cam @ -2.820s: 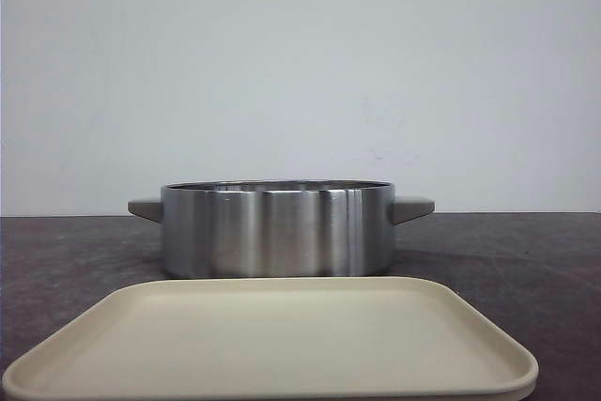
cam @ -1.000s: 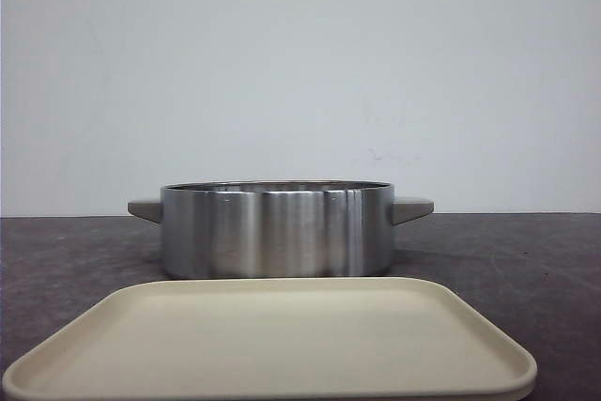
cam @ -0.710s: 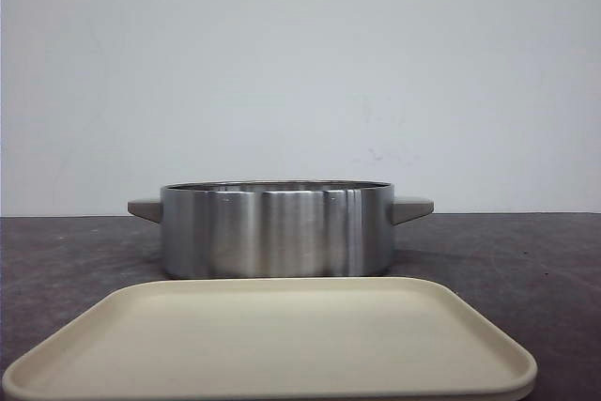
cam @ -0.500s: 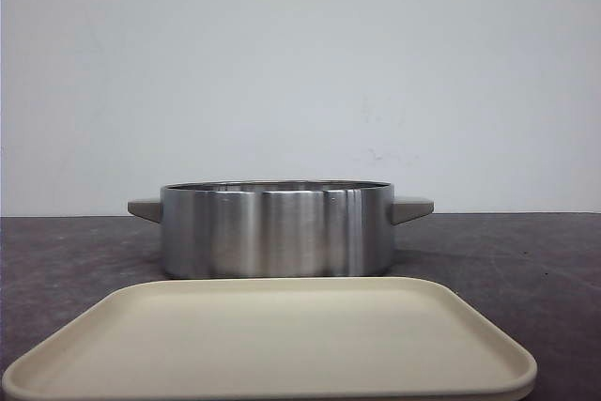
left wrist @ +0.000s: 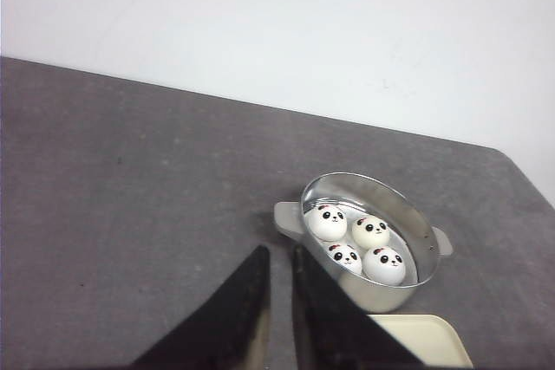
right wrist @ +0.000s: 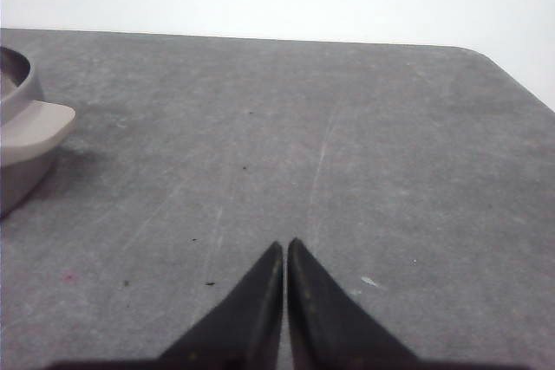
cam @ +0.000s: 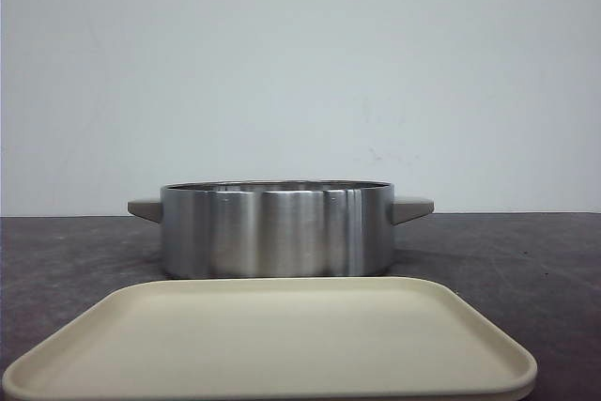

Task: Steam buns

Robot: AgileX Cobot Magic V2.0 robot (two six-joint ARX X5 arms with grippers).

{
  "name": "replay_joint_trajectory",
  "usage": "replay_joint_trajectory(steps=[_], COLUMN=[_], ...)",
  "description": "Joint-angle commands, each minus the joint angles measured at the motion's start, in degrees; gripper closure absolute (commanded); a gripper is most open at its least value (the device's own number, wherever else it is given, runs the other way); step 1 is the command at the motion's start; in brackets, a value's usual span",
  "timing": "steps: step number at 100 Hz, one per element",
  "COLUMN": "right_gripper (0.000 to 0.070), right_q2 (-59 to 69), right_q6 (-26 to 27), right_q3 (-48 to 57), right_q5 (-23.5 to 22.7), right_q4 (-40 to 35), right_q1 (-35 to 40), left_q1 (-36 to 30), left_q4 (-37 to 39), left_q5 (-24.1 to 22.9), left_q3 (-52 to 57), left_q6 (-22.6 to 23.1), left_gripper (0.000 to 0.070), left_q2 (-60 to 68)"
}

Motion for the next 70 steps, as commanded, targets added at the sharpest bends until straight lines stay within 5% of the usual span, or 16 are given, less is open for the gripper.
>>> replay_joint_trajectory(steps=[1, 11, 21, 40, 47, 58, 70], right_gripper=[0.0694, 0.0695, 0.0695, 0.0694, 0.0694, 0.0694, 0.0694], right_q2=[-0.04, -0.04, -0.04, -0.04, -0.04, -0.04, -0.04], right_q6=[0.63, 0.63, 0.63, 0.63, 0.63, 0.63, 0.63], right_q3=[-0.20, -0.20, -0.20, -0.20, -0.20, -0.20, -0.20], right_q5=[0.00, 0.00, 0.00, 0.00, 0.02, 0.00, 0.00], right_q4=[0.66, 0.66, 0.66, 0.66, 0.66, 0.66, 0.66], right_q1=[-0.02, -0.02, -0.02, -0.02, -0.02, -0.02, -0.02], left_q1=[0.83, 3.56, 7.63, 19.76, 23.91, 27.47, 28.30], left_q4=[-2.03, 10.86, 28.52, 63.01, 73.09, 80.96, 84.06], left_q5=[-0.90, -0.33, 7.04, 30.18, 35.34, 36.22, 30.27], left_q3=[-0.50, -9.66, -23.02, -50.97, -59.95, -71.32, -81.24], left_q6=[2.99, 10.62, 15.82, 11.54, 9.14, 7.15, 6.95], left_gripper=[0.0700, 0.0700, 0.0700, 0.0700, 0.0700, 0.0700, 0.0700], left_q2=[0.00, -0.81, -2.91, -9.07, -10.93, -13.88, -16.72])
